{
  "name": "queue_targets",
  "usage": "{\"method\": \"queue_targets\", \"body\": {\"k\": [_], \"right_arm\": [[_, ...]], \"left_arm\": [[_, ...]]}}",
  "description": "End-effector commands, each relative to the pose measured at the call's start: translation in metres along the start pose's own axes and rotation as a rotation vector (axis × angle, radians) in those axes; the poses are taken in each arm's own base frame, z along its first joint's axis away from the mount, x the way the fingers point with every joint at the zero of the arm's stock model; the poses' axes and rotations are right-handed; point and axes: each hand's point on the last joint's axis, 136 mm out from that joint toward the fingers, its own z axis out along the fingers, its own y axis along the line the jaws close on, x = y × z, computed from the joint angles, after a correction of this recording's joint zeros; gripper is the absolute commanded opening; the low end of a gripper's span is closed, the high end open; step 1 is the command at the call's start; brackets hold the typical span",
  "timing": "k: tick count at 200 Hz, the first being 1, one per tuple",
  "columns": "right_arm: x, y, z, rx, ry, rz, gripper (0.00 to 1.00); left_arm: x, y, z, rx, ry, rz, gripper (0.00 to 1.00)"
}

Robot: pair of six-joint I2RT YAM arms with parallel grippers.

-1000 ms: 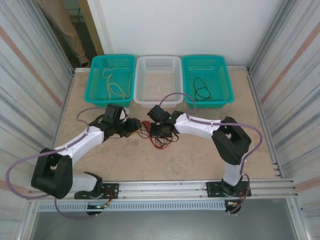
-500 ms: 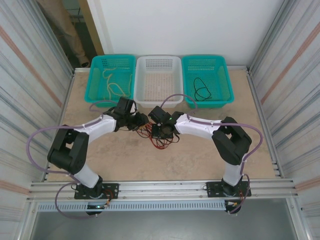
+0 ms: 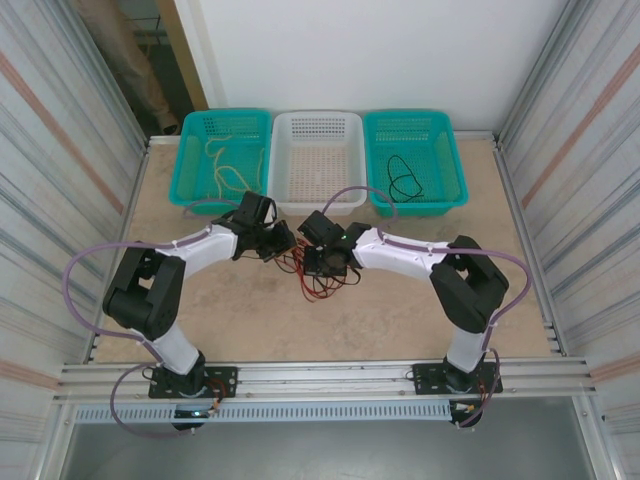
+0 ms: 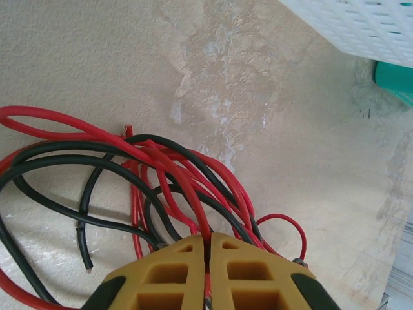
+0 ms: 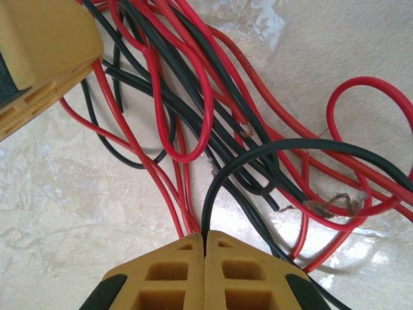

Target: Untangle the cables

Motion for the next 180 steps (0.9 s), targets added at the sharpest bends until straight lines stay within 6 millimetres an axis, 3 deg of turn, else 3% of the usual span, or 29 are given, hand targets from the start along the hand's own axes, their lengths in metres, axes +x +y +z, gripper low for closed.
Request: {"method": "queue_targets", "body": {"k": [1, 7, 21, 40, 79, 106, 139, 180], "right_arm": [[-0.001, 0.001, -0.013, -0.001, -0.029, 0.004, 0.04], [-0.001, 0.001, -0.014, -0.002, -0.03, 0.003, 0.04], [-0.003, 0.001, -0.019, 0.001, -0.042, 0.001, 0.04], [-0.008, 0.002, -0.034, -0.009, -0.079, -0.005, 0.1], [-0.031, 0.009, -0.093, -0.072, -0.227, -0.04, 0.42], [-0.048, 0.018, -0.129, -0.136, -0.301, -0.067, 0.57], [-0.068, 0.023, -0.151, -0.179, -0.349, -0.07, 0.62], [-0.075, 0.034, -0.161, -0.269, -0.357, -0.066, 0.62]], "left_arm": [[0.002, -0.003, 0.001, -0.001, 0.017, 0.016, 0.05], [0.003, -0.002, 0.001, -0.003, 0.019, 0.015, 0.0], [0.004, -0.006, -0.002, 0.014, 0.02, 0.022, 0.0], [0.007, -0.028, -0.02, 0.061, 0.006, 0.09, 0.0], [0.025, -0.081, -0.085, 0.161, -0.054, 0.356, 0.0], [0.041, -0.119, -0.137, 0.293, -0.086, 0.49, 0.0], [0.054, -0.164, -0.201, 0.452, -0.159, 0.617, 0.0], [0.067, -0.203, -0.253, 0.641, -0.2, 0.688, 0.0]]}}
